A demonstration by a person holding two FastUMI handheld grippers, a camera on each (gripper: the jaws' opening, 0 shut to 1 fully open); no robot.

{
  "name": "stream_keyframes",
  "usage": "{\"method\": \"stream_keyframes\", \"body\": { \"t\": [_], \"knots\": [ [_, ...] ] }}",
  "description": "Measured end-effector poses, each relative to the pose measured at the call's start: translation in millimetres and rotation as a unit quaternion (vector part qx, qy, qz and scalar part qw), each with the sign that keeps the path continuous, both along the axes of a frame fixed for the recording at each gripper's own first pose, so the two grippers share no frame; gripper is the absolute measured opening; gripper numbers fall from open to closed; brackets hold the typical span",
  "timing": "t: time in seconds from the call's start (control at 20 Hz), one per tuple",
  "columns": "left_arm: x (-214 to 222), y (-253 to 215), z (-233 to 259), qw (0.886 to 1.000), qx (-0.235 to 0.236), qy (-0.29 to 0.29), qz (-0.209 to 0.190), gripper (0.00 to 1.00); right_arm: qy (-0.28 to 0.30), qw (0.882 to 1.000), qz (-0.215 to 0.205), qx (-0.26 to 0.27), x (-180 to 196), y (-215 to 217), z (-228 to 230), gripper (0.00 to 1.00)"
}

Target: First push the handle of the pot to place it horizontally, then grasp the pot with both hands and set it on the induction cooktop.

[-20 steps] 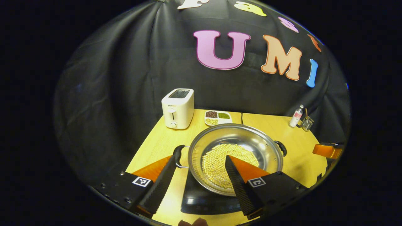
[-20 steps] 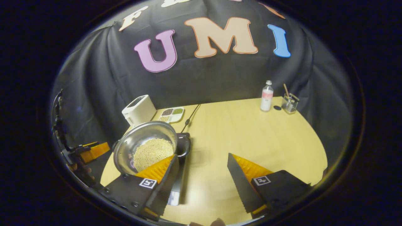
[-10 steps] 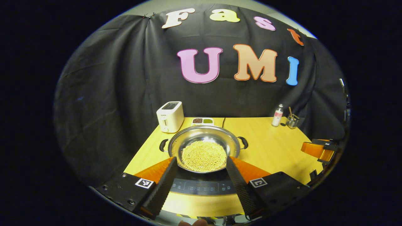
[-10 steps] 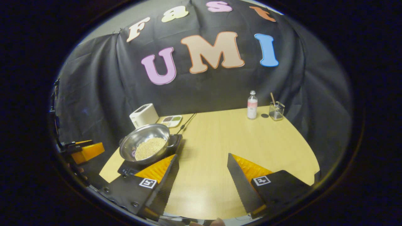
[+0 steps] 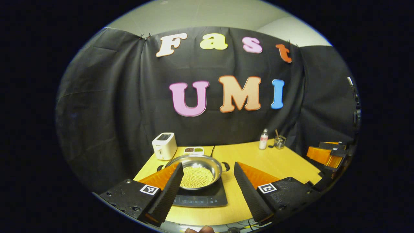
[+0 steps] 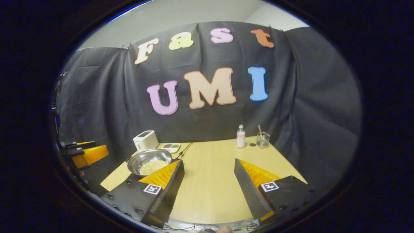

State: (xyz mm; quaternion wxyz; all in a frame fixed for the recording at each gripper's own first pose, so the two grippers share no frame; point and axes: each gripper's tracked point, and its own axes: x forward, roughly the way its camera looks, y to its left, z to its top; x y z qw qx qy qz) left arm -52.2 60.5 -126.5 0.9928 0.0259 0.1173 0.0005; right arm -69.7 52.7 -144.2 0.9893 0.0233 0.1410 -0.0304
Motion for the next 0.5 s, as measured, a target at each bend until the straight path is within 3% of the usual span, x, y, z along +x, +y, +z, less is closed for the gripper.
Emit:
{"method": "stream_keyframes", "body": {
  "t": [0.25, 0.5],
  "knots": [
    [-26.1, -29.5, 33.2, 0.999, 0.006, -0.037, -0.017, 0.95, -0.049, 0.997, 0.017, -0.063, -38.2, 3.3, 47.3, 0.89],
    [-24.0, -76.0, 67.7, 0.996, 0.031, -0.083, -0.028, 0.94, -0.071, 0.997, 0.025, -0.026, -33.0, -19.6, 68.1, 0.89]
  ]
}}
